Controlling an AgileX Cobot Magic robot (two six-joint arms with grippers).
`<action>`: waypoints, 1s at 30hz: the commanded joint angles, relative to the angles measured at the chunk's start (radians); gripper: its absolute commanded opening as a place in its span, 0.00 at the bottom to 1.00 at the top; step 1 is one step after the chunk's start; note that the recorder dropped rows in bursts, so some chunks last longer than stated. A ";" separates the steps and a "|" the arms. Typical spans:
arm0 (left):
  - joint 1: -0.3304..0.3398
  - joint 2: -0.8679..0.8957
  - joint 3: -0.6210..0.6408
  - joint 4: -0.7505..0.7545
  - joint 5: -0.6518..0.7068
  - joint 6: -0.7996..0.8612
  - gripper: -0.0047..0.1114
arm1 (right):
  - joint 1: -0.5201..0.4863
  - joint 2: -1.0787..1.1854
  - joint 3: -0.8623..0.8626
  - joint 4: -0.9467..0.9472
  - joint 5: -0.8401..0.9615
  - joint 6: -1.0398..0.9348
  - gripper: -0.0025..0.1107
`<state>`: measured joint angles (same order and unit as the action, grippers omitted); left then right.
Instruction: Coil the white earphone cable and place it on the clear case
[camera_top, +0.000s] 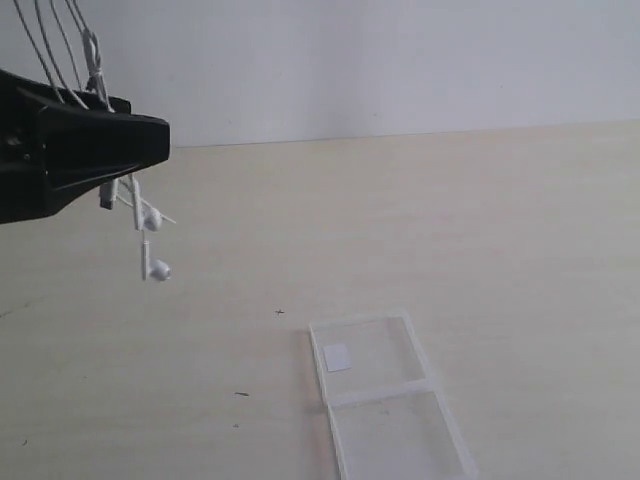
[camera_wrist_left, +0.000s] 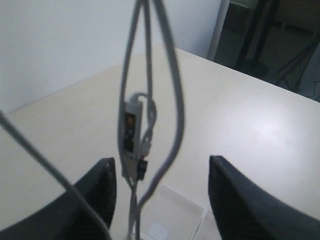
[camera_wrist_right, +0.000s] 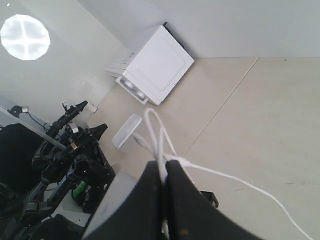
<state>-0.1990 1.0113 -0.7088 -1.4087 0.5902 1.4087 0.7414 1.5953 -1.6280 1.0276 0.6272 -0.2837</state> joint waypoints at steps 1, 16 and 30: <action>0.000 0.001 0.001 -0.014 -0.015 0.005 0.51 | 0.002 0.000 -0.003 0.010 -0.013 -0.008 0.02; 0.000 -0.077 0.001 0.389 0.110 -0.300 0.51 | 0.002 0.000 -0.003 -0.113 -0.015 0.000 0.02; 0.000 -0.175 0.001 0.600 0.066 -0.485 0.73 | 0.002 0.000 -0.003 -0.113 -0.015 0.000 0.02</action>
<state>-0.1990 0.8434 -0.7088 -0.8642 0.6767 0.9875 0.7414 1.5953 -1.6280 0.9190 0.6254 -0.2818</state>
